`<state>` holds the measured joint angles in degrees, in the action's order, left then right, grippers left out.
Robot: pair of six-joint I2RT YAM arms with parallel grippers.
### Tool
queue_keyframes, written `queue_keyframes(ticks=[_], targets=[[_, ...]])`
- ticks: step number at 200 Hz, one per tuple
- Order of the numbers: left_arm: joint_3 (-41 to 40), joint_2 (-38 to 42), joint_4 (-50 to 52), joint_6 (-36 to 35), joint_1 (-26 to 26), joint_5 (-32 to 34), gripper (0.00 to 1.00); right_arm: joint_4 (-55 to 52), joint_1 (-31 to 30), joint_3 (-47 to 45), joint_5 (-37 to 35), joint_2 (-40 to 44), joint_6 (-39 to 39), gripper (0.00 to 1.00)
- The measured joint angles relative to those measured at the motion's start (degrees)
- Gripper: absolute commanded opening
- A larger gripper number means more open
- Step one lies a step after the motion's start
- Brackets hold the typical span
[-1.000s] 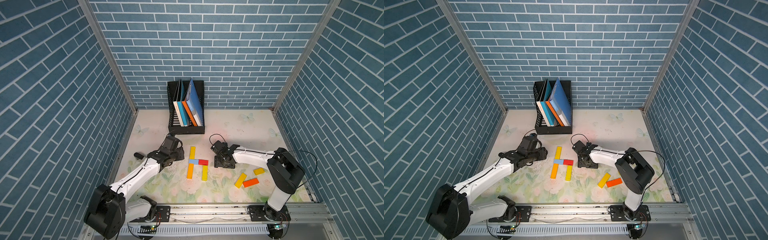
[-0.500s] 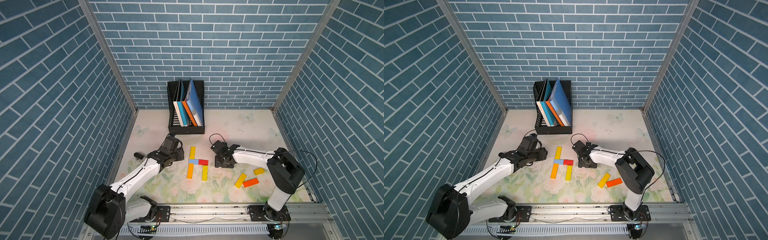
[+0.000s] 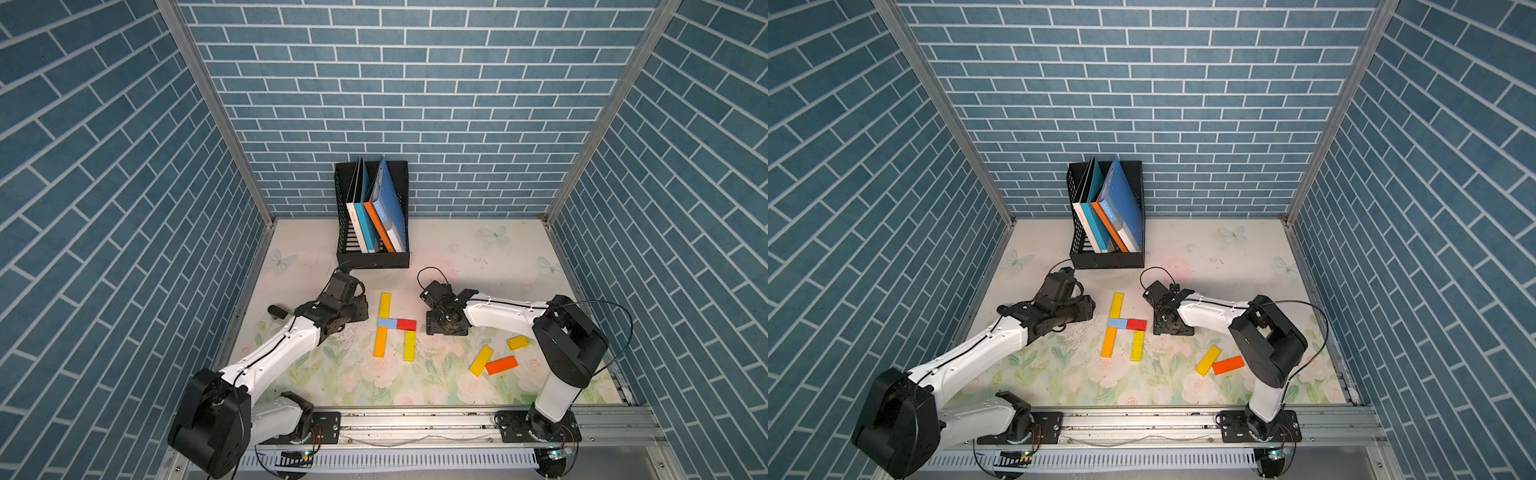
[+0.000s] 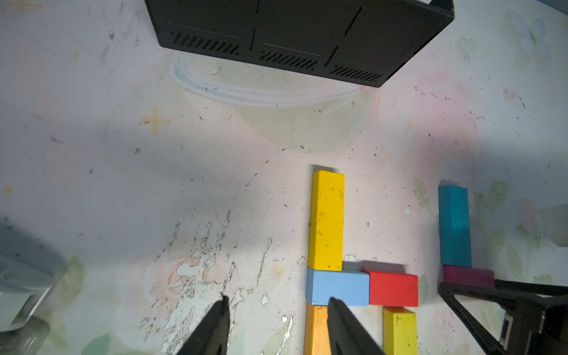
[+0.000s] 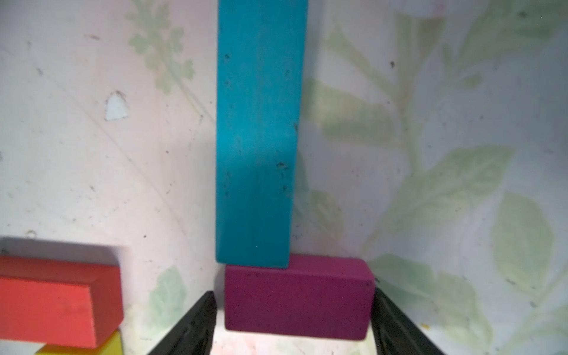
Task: Assemble the letter h with building blocks
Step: Assemble the building block at the center of the board.
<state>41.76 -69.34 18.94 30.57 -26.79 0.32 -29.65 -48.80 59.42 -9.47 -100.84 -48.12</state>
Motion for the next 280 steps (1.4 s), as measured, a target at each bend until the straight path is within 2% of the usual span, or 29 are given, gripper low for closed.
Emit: queue_keyframes(ticks=[110, 190, 280], targets=[[0.0, 0.0, 0.0, 0.0, 0.0, 0.0, 0.56, -0.2, 0.0, 0.4, -0.1, -0.4, 0.3, 0.65], [0.0, 0.0, 0.0, -0.1, 0.0, 0.0, 0.56, -0.1, -0.3, 1.0, 0.0, -1.0, -0.1, 0.63], [0.0, 0.0, 0.0, -0.2, 0.0, -0.2, 0.56, 0.2, -0.4, 1.7, 0.8, -1.3, -1.1, 0.86]])
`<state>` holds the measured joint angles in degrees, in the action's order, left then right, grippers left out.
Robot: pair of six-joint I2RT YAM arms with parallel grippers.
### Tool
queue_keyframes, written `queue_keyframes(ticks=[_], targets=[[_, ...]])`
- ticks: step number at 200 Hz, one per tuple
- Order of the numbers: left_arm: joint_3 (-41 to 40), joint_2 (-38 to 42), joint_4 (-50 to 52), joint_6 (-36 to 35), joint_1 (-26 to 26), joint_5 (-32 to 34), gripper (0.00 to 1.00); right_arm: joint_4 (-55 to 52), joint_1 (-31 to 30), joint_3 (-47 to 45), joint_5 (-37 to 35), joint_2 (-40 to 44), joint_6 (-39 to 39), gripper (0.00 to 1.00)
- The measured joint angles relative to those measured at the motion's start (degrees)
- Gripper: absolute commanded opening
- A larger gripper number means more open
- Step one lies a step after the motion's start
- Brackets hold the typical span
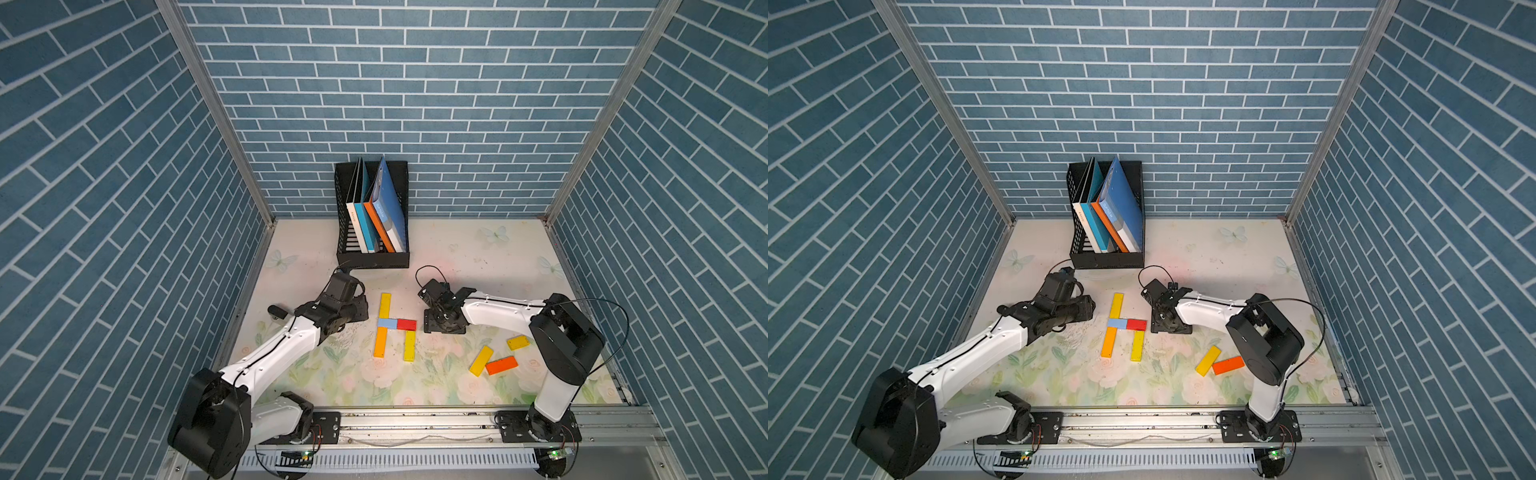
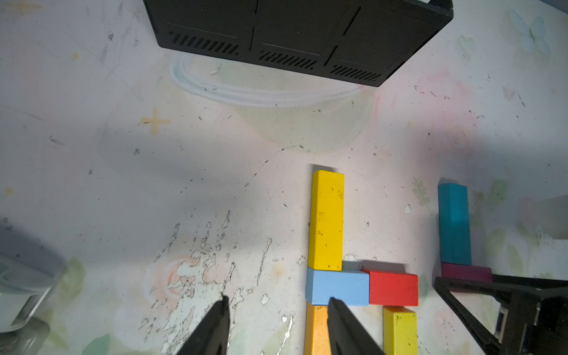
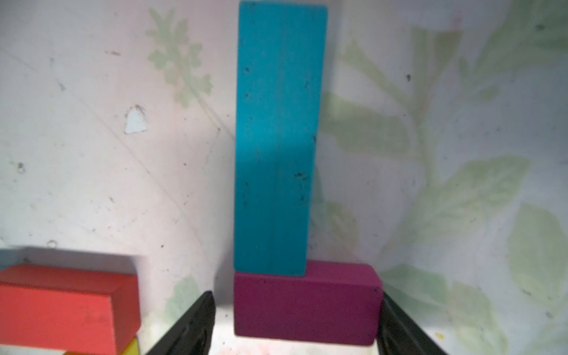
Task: Assemble the letter h with building blocks
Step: Assemble the building block at the center of the board, then move the building block to the center of the board.
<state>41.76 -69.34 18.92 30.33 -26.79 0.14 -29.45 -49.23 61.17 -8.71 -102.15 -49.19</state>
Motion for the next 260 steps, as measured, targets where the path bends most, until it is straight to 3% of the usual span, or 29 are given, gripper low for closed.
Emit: queue_keyframes(ticks=[47, 71, 105, 127, 168, 214, 235, 260], targets=[[0.0, 0.0, 0.0, 0.0, 0.0, -0.1, 0.56, -3.3, 0.0, 0.4, -2.2, 0.9, -0.6, 0.9], [0.0, 0.0, 0.0, 0.0, 0.0, -0.1, 0.56, -6.3, 1.2, -0.3, -4.7, 7.3, -1.8, 0.84], [0.0, 0.0, 0.0, -0.2, 0.0, -0.3, 0.56, -7.6, 11.5, -9.5, -6.4, 24.9, -4.3, 0.75], [0.0, 0.0, 0.0, -0.2, 0.0, -0.4, 0.56, -10.8, 18.7, -16.0, -7.4, 31.3, -5.1, 0.69], [0.0, 0.0, -0.1, -0.2, 0.0, -0.7, 0.56, -12.0, 31.7, -27.0, -5.3, 37.3, -5.6, 0.69], [0.0, 0.0, -0.2, -0.2, 0.0, -0.9, 0.56, -5.2, 36.5, -29.2, -0.8, 34.4, -4.4, 0.64], [0.0, 0.1, -0.3, -0.2, 0.0, -1.1, 0.56, -2.6, 36.7, -29.9, 0.0, 31.4, -3.1, 0.58], [0.0, 0.3, -0.4, -0.2, 0.0, -1.2, 0.56, -1.1, 36.8, -29.4, -0.3, 29.9, -1.6, 0.29]])
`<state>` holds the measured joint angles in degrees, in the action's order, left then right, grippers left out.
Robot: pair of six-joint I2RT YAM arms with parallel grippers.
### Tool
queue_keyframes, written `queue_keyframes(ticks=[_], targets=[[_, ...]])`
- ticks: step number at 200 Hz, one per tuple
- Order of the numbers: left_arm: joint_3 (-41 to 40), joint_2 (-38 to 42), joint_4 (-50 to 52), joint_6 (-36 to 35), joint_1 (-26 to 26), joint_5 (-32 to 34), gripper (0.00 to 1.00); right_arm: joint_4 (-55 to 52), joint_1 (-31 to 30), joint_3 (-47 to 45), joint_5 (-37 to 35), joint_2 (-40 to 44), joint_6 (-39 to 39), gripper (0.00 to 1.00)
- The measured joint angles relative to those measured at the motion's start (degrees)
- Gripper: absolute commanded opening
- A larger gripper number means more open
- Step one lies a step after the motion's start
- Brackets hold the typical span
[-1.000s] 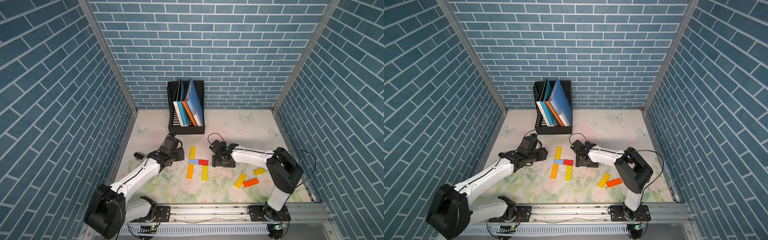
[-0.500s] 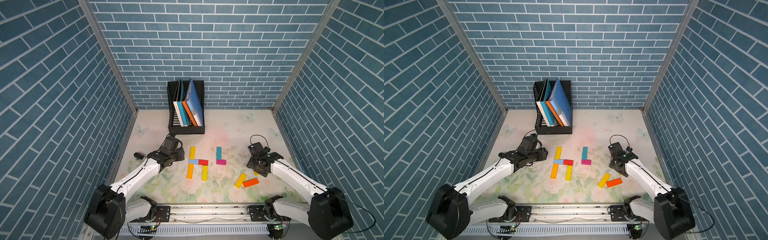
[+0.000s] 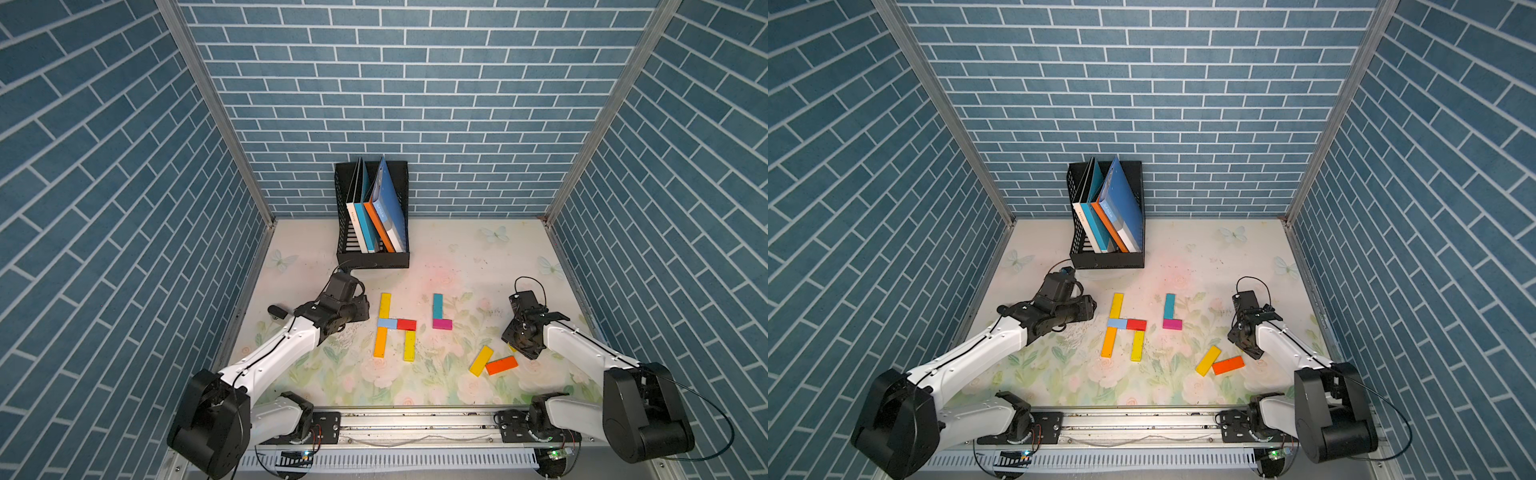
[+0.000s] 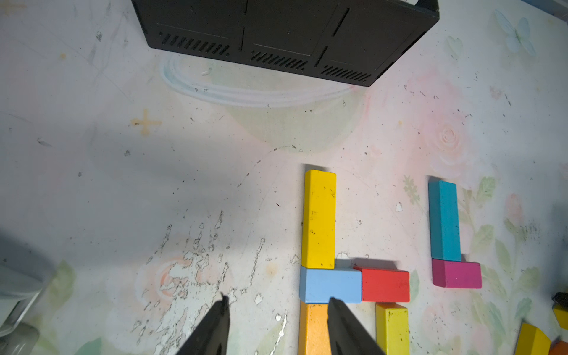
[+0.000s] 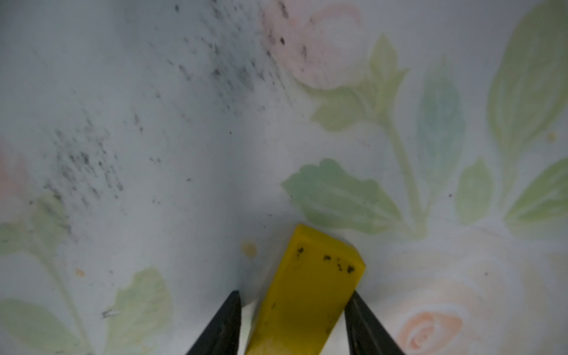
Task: Assemble the letter h with building blocks
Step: Move the building block to the center of the board.
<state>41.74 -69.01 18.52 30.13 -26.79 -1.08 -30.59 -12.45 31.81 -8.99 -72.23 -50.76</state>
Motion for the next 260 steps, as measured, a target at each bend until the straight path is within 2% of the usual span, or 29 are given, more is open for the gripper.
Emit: queue_keyframes(ticks=[11, 32, 58, 73, 84, 92, 132, 151, 175, 193, 216, 237, 260], targets=[[0.0, 0.0, 0.0, 0.0, 0.0, -0.1, 0.56, 0.8, 0.0, 0.6, -0.2, -1.0, 0.5, 0.19], [0.0, 0.0, 0.0, 0.0, 0.0, -0.1, 0.56, 1.6, -2.6, 2.2, -0.6, -3.1, 2.0, 0.17], [0.0, 0.0, 0.0, 0.0, 0.0, -0.1, 0.56, 1.5, -12.4, 8.7, -0.2, -10.4, 3.5, 0.18], [0.0, 0.0, 0.0, 0.0, 0.0, -0.1, 0.56, 2.0, -17.4, 13.4, -0.3, -15.8, 4.6, 0.29], [0.0, 0.0, 0.0, 0.0, 0.0, -0.1, 0.56, 2.1, -19.2, 15.7, -0.7, -18.2, 5.1, 0.47], [0.0, 0.0, 0.0, 0.0, 0.0, 0.0, 0.56, 2.3, -19.8, 17.0, -0.8, -19.6, 5.8, 0.54], [0.0, 0.0, 0.0, 0.0, 0.0, -0.1, 0.56, 2.2, -20.5, 15.9, -2.3, -18.6, 5.3, 0.65], [0.0, -0.2, 0.0, 0.0, 0.0, -0.1, 0.56, -0.2, -20.0, 12.2, -3.8, -14.3, 4.1, 0.64], [0.0, -0.5, 0.0, 0.0, 0.0, -0.2, 0.56, -4.3, -15.0, 8.2, -5.4, -9.0, 3.4, 0.64], [-0.1, -0.5, 0.0, 0.0, 0.0, -0.3, 0.56, -6.4, -11.6, 7.3, -5.7, -6.0, 3.3, 0.73], [-0.2, -0.5, -0.1, 0.0, 0.0, -0.2, 0.56, -5.9, -11.4, 8.5, -4.0, -3.1, 3.6, 0.87], [-0.2, -0.6, -0.1, 0.0, 0.0, -0.2, 0.56, -4.2, -11.4, 10.9, -2.3, -4.0, 4.5, 0.92], [-0.2, -0.7, 0.0, 0.0, 0.0, -0.2, 0.56, -2.3, -10.8, 14.0, -2.1, -9.3, 6.8, 0.93]])
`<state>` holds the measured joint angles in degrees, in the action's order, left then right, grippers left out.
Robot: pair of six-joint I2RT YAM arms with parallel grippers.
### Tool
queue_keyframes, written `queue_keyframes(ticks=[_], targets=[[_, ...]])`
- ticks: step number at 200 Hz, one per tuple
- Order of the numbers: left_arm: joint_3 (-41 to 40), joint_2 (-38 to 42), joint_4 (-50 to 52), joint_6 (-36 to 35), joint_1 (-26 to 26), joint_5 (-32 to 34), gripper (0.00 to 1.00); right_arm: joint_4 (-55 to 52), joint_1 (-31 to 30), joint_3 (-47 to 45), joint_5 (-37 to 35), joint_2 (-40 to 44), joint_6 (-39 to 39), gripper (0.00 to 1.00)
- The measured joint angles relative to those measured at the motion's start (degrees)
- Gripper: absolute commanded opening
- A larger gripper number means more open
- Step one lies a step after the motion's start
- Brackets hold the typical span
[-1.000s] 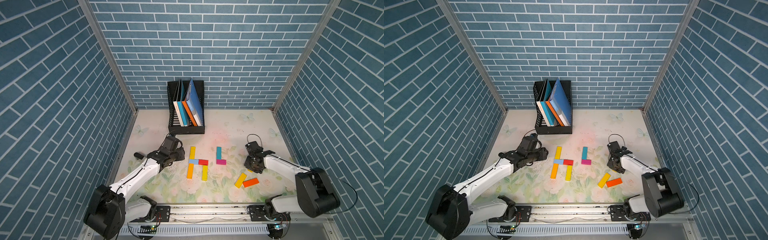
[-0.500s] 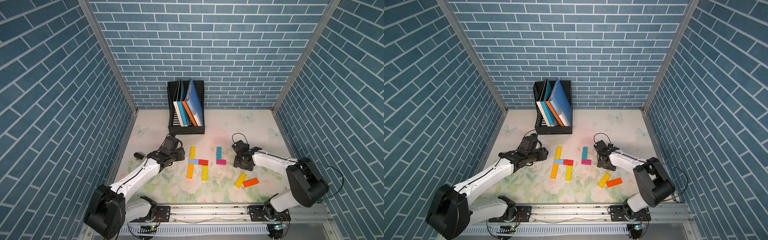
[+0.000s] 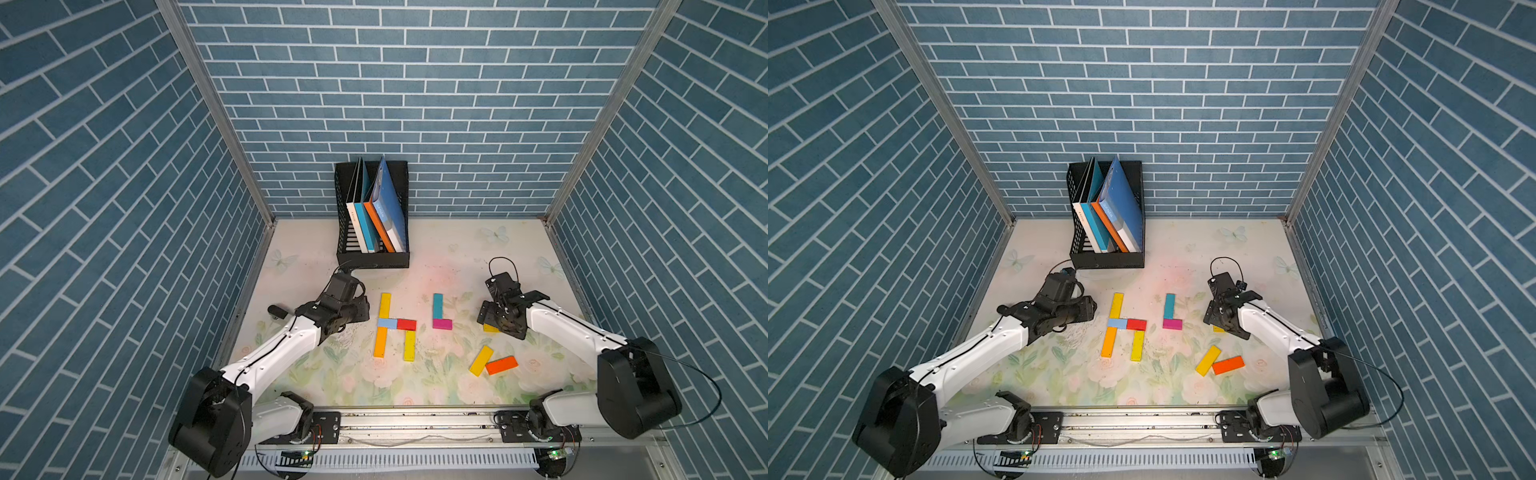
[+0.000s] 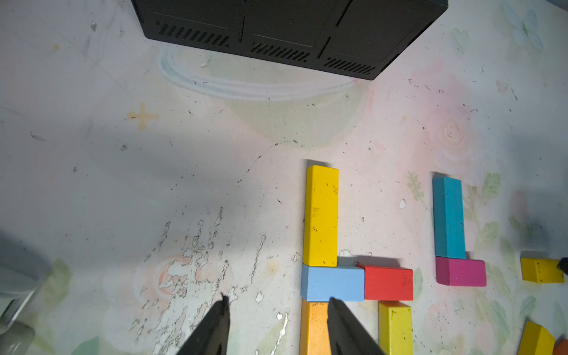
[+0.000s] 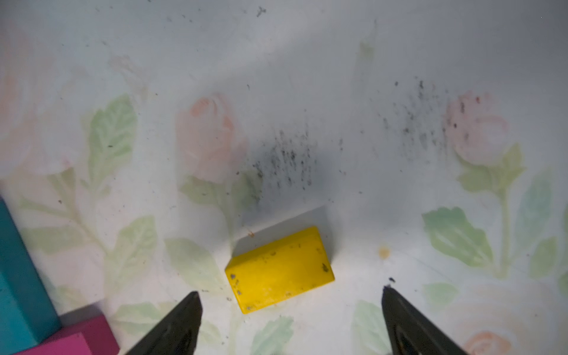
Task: Assemble the letter h with building blocks
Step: Assemble the building block at the center of the board.
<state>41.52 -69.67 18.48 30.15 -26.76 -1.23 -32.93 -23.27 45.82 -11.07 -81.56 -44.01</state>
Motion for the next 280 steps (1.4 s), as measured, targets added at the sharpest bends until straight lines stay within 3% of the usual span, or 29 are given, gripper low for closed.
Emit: queue_keyframes(ticks=[33, 93, 151, 217, 280], targets=[[-0.1, 0.0, 0.0, 0.0, 0.0, 0.1, 0.56, 2.2, 0.8, -0.2, 1.1, -5.7, 5.6, 0.9], [-0.1, -0.2, 0.0, 0.0, 0.0, 0.1, 0.56, 7.6, 0.9, -4.0, 4.0, -3.4, 10.4, 0.79], [-0.1, -0.5, 0.0, 0.0, 0.0, 0.1, 0.56, 9.4, -0.9, -4.5, 4.0, -3.1, 12.4, 0.53], [-0.1, -2.1, 0.0, 0.0, 0.0, 0.0, 0.55, 7.0, -10.0, -1.7, 4.5, -1.8, 8.6, 0.5], [-0.1, -2.1, 0.0, 0.0, 0.0, 0.0, 0.55, 8.2, -12.3, 1.7, 4.7, -6.9, 5.3, 0.49]])
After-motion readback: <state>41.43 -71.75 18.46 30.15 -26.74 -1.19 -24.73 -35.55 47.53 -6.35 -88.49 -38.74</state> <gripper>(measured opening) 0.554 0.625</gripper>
